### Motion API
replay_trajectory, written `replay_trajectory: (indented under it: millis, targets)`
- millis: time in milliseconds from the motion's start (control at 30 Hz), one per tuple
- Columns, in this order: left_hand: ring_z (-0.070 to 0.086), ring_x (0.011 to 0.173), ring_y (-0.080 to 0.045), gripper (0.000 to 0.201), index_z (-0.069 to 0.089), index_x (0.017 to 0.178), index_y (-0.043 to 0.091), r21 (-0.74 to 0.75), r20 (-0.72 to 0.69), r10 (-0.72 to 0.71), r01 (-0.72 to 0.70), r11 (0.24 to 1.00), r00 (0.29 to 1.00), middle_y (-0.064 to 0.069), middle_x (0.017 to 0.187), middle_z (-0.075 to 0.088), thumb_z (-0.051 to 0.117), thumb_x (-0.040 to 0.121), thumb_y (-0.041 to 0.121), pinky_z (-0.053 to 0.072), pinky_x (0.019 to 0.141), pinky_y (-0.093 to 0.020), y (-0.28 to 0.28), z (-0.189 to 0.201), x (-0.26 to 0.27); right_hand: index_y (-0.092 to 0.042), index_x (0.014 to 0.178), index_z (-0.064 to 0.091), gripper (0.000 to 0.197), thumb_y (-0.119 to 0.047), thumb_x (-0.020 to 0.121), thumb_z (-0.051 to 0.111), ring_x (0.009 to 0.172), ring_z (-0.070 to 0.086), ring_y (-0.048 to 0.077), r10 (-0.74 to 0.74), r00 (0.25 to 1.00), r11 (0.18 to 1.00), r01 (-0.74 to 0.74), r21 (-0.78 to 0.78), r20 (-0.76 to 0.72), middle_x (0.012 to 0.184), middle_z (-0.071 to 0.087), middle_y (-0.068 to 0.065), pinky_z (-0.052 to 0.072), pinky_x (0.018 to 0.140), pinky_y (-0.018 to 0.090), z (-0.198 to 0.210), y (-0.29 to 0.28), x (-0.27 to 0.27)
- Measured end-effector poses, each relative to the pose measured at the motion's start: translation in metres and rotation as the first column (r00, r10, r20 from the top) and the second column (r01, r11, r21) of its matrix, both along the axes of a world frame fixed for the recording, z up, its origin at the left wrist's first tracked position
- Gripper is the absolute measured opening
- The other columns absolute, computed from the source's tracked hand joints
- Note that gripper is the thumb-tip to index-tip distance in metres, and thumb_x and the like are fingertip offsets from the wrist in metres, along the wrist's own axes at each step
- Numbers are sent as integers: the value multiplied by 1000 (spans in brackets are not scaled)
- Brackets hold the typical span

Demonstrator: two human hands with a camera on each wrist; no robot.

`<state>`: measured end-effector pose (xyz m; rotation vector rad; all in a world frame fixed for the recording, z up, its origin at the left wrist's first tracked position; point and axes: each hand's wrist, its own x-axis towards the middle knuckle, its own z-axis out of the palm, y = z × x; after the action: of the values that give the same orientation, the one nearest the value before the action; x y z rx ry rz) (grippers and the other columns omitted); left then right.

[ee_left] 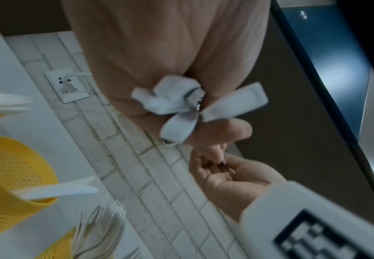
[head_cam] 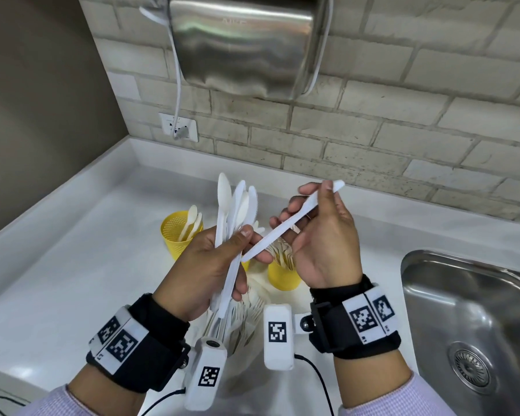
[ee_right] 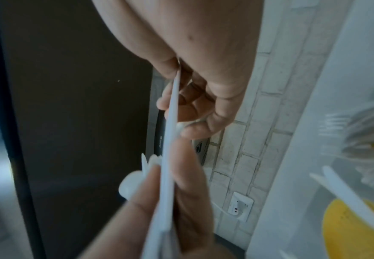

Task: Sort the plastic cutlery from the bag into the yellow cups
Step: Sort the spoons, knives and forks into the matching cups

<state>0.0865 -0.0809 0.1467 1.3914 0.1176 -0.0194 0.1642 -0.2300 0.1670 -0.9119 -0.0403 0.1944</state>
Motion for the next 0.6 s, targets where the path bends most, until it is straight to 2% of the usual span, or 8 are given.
replay_trajectory:
  millis: [67, 133, 200, 267, 367, 467, 533, 600]
  targets:
    - [52, 40, -19, 39, 69, 99, 4, -16, -13, 28, -28, 999, 1000, -13, 94, 76, 56, 95, 41, 46, 42, -27, 2, -2, 1, -17, 89, 56, 40, -47, 109, 37, 57, 51, 21, 16, 997, 985, -3, 174, -70, 65, 45, 3, 57, 63, 39, 2, -5, 4]
    - [51, 42, -19, 36, 70, 92, 8, -53, -35, 55, -57, 997, 998, -8, 84, 67, 60, 91, 42, 44, 41, -26, 3, -3, 2, -20, 85, 53, 43, -51, 108, 34, 51, 43, 16, 31, 994, 962, 0, 273, -107, 65, 38, 1, 48, 49, 27, 2, -11, 9]
    - [49, 44, -18, 33, 71, 87, 11, -76, -48, 59, -63, 995, 997, -10, 75, 54, 63, 89, 43, 42, 40, -25, 3, -3, 2, -21, 82, 52, 45, -53, 107, 33, 43, 32, 11, 60, 993, 958, -28, 285, -106, 66, 35, 0, 31, 33, 17, 2, -17, 11]
    - [47, 44, -19, 32, 72, 85, 14, -80, -50, 43, -46, 996, 998, -13, 64, 49, 64, 88, 45, 42, 41, -25, 3, -2, 1, -20, 81, 53, 47, -54, 106, 35, 37, 24, 8, 98, 991, 964, -71, 255, -93, 64, 31, 0, 21, 29, 12, 3, -17, 10]
    - [46, 47, -19, 29, 74, 83, 18, -97, -35, 13, -16, 995, 999, -15, 67, 45, 67, 90, 45, 42, 41, -25, 2, -2, 1, -17, 84, 57, 43, -53, 103, 44, 34, 21, 8, 115, 991, 990, -108, 95, -65, 62, 27, 0, 19, 32, 11, 2, -8, 5]
    - [45, 47, -20, 30, 74, 83, 17, -91, -12, -20, 18, 996, 1000, -16, 72, 43, 68, 90, 46, 42, 43, -25, 1, -3, 1, -16, 87, 59, 25, -39, 99, 60, 36, 22, 10, 153, 988, 969, -146, -200, 23, 60, 28, 0, 19, 34, 15, -1, 6, -4]
    - [44, 47, -22, 31, 73, 85, 16, -82, 1, -38, 38, 996, 999, -19, 73, 44, 65, 88, 46, 42, 44, -25, 1, -4, 1, -17, 84, 60, 18, -25, 99, 66, 39, 30, 14, 186, 979, 927, -148, -343, 81, 56, 36, 5, 23, 35, 17, -2, 13, -11]
    - [43, 47, -24, 32, 72, 85, 16, -77, 7, -44, 44, 996, 999, -20, 73, 45, 66, 88, 47, 42, 44, -25, 1, -4, 1, -14, 82, 59, 19, -15, 99, 66, 39, 38, 14, 179, 977, 922, -126, -365, 115, 56, 45, 8, 27, 35, 17, -2, 18, -14]
